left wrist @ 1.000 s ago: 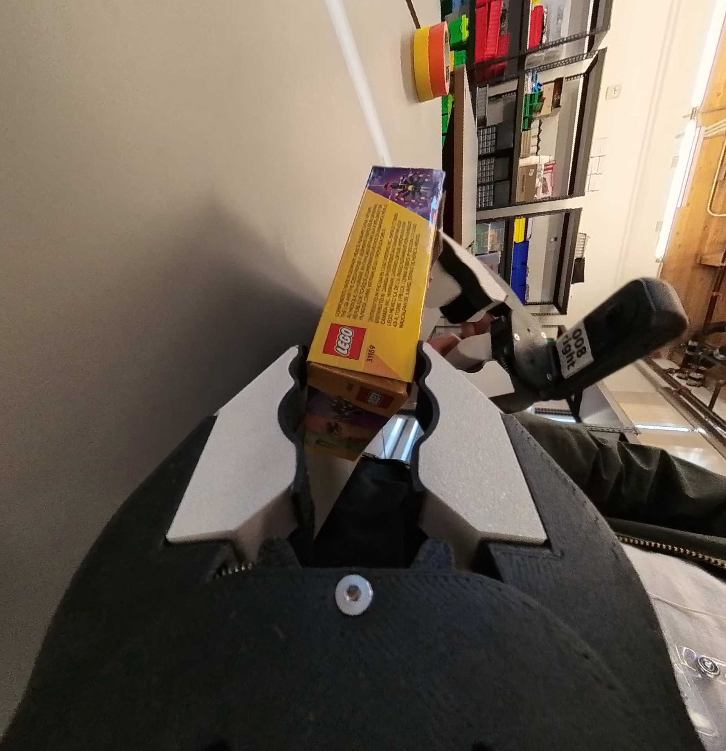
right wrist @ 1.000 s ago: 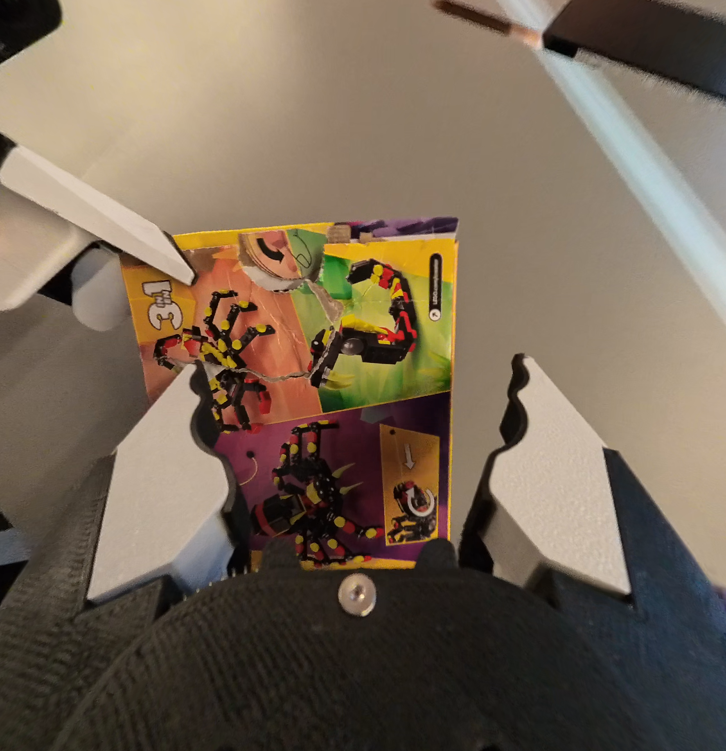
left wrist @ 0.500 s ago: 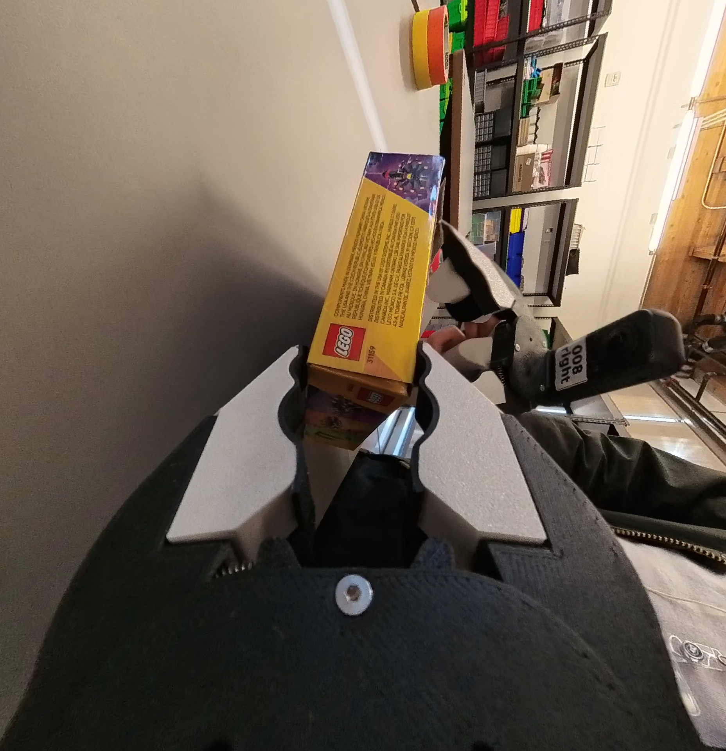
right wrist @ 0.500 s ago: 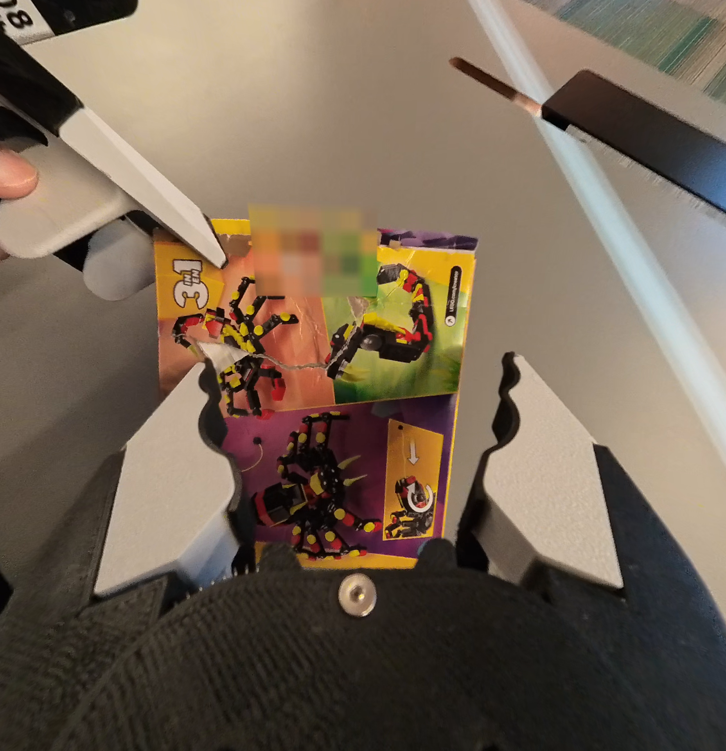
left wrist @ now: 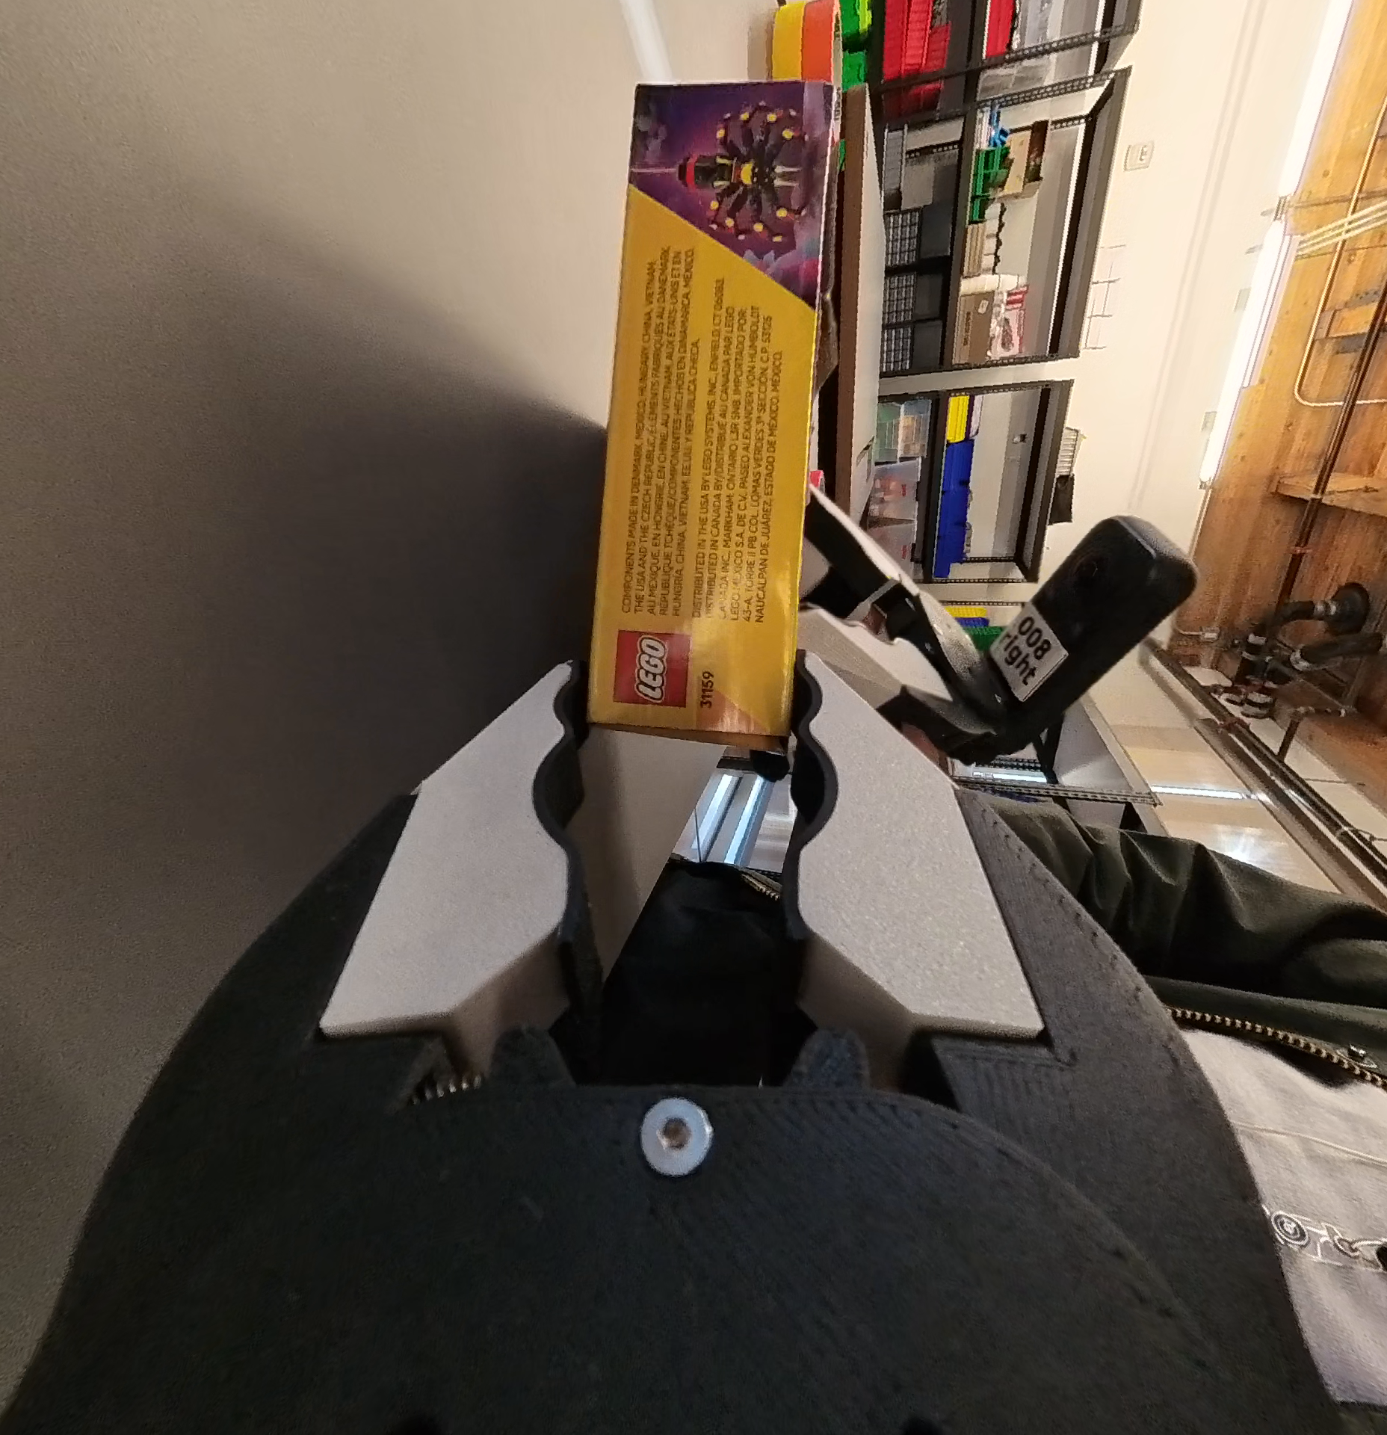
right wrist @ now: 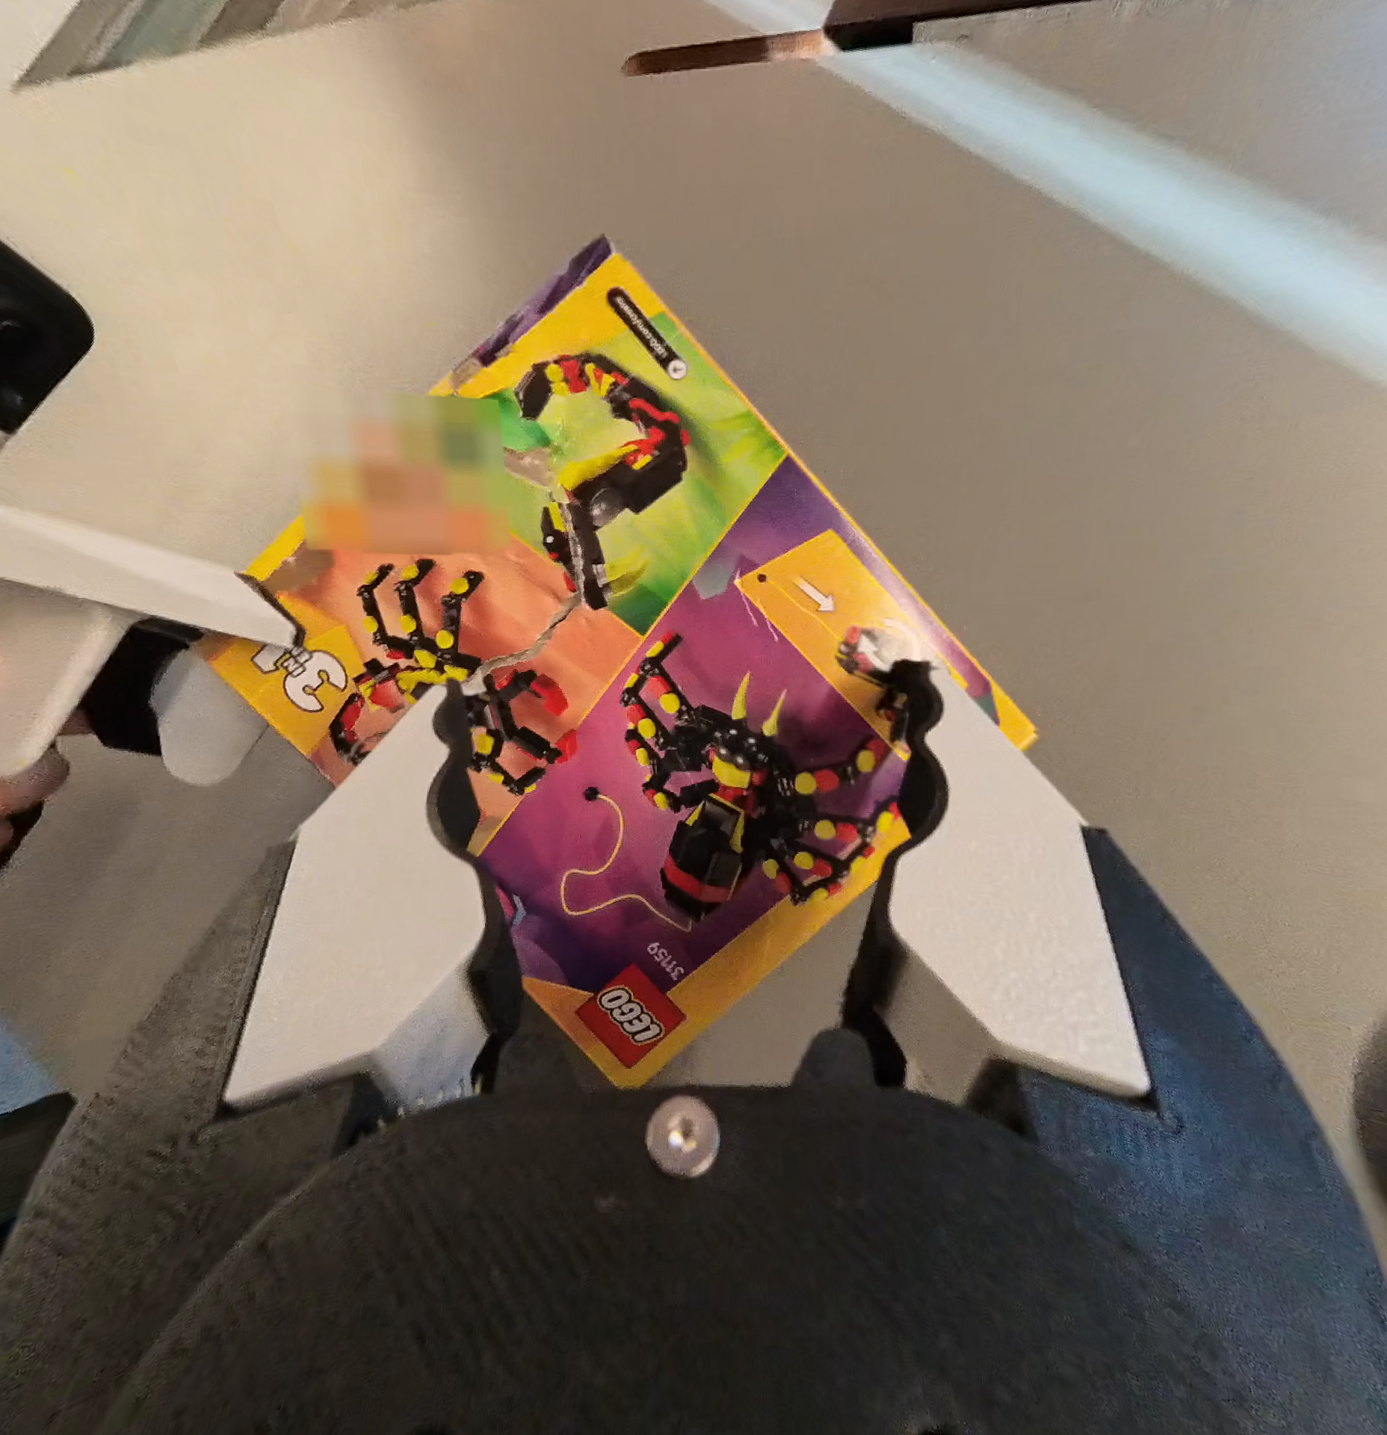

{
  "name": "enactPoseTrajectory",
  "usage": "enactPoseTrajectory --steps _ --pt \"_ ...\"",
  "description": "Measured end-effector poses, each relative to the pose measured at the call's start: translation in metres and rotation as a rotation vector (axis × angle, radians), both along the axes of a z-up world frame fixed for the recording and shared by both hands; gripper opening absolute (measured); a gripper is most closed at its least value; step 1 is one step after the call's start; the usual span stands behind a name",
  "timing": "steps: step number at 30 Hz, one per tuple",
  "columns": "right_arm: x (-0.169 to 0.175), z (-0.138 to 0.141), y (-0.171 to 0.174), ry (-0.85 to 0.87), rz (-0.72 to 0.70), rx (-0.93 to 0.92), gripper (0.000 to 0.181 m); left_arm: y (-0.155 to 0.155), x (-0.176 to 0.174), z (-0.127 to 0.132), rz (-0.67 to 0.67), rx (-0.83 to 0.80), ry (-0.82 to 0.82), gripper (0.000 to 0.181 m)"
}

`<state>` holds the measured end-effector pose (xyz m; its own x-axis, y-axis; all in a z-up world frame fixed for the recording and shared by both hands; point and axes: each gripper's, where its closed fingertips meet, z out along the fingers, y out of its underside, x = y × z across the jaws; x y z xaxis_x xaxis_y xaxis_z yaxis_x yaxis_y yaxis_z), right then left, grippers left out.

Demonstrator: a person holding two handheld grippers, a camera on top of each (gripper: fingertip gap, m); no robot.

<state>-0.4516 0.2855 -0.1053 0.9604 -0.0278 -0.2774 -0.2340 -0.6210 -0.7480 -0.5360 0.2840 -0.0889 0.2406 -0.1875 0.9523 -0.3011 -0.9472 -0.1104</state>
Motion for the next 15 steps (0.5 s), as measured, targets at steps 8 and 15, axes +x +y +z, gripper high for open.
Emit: enactPoseTrajectory --steps 8,15 --pt "0.006 -0.004 0.003 -0.009 -0.047 -0.067 0.114 -0.001 0.002 -0.003 0.011 -0.016 -0.003 0.051" --pt "0.013 -0.023 0.0 0.208 -0.175 -0.19 0.116 -0.009 0.004 -0.006 0.009 -0.038 0.0 0.05"
